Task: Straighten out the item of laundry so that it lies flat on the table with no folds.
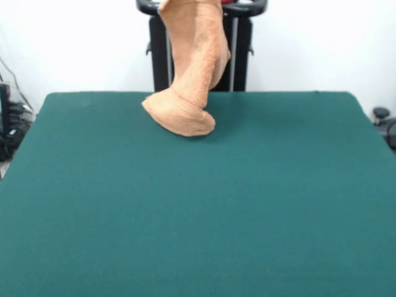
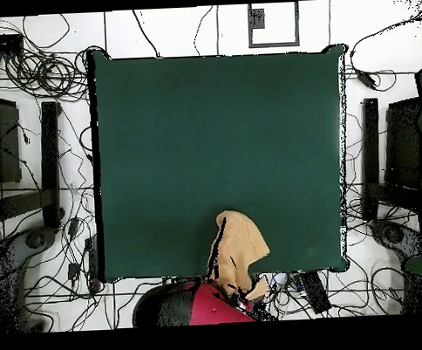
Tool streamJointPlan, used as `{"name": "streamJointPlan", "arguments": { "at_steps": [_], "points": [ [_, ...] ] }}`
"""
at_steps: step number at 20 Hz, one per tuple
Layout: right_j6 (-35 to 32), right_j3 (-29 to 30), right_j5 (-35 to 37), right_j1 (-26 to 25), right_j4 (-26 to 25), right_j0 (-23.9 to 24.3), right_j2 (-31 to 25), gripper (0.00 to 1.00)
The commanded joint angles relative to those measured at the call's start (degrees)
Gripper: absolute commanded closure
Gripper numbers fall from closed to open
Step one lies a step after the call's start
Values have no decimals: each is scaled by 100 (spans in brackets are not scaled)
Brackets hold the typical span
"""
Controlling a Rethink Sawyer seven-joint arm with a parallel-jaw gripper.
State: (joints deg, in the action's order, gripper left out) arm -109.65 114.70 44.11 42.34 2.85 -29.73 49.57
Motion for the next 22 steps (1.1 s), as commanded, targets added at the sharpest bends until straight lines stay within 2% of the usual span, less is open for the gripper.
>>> {"name": "streamJointPlan", "arguments": {
  "at_steps": [1, 12, 15, 22],
  "points": [
    [1725, 1658, -2334, 2127, 67, 1819, -1944, 100],
    [882, 1251, -1204, 2440, -862, 1914, -2235, 100],
    [668, 1121, -1214, 2292, -949, 1994, -2393, 100],
    [75, 670, -1634, 1565, -1026, 2253, -2866, 100]
  ]
}}
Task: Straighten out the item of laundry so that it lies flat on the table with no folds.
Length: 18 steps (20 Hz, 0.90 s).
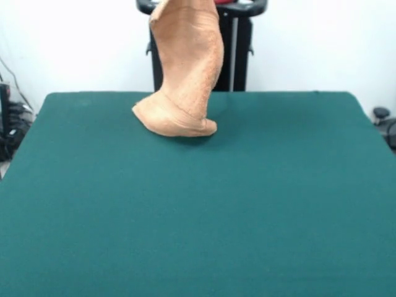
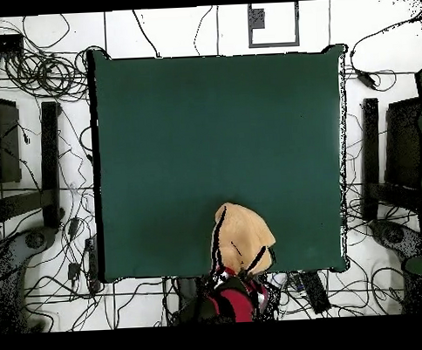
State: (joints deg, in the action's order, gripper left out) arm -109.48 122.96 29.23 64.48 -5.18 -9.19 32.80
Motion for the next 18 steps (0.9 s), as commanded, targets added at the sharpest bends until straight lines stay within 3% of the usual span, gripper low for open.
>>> {"name": "streamJointPlan", "arguments": {
  "at_steps": [1, 7, 18],
  "points": [
    [-59, -265, -257, -818, -251, 202, -1237, 100],
    [-452, -887, -899, -1791, -339, 268, -1405, 100],
    [-359, -1706, -1280, -2502, -465, 458, -1468, 100]
  ]
}}
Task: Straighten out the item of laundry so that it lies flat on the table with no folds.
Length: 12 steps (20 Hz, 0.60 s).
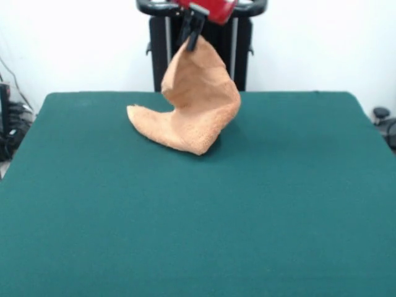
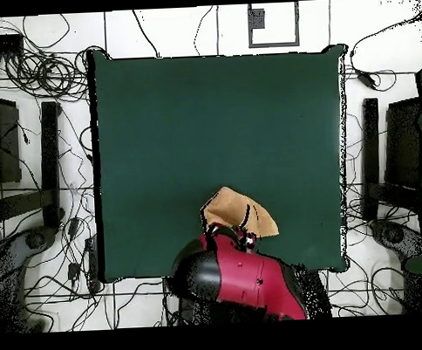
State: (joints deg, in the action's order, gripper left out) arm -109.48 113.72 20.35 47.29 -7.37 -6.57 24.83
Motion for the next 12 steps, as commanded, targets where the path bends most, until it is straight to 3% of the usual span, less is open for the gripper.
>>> {"name": "streamJointPlan", "arguments": {
  "at_steps": [1, 5, 12],
  "points": [
    [-321, -901, -415, -858, -264, 221, -686, 100],
    [-203, -1253, -500, -1118, -303, 356, -800, 100],
    [-128, -1825, -129, -1116, -429, 264, -688, 100]
  ]
}}
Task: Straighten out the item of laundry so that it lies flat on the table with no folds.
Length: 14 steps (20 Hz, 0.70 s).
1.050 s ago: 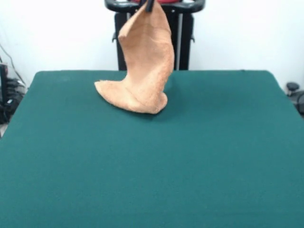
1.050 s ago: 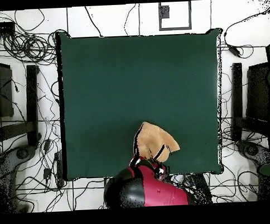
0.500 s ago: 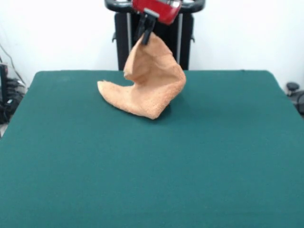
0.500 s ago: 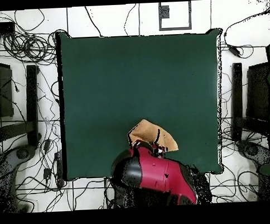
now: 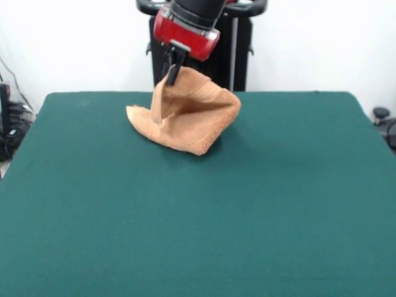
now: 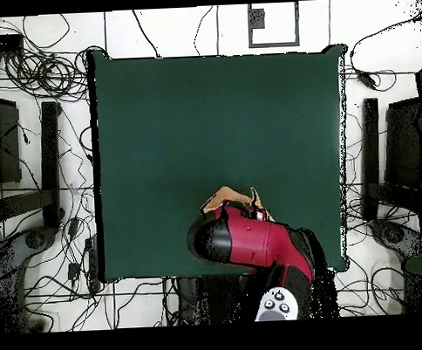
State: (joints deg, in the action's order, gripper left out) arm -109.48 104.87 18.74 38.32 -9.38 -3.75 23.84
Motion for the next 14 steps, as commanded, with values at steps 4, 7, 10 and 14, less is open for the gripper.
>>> {"name": "streamJointPlan", "arguments": {
  "at_steps": [4, 7, 10, 14],
  "points": [
    [25, -1359, 181, -211, -327, -12, -638, 100],
    [290, -1783, 451, -245, -440, 16, -707, 100],
    [712, -2162, 643, -211, -635, 122, -926, 100],
    [1197, -2517, 1192, -167, -744, 256, -1321, 100]
  ]
}}
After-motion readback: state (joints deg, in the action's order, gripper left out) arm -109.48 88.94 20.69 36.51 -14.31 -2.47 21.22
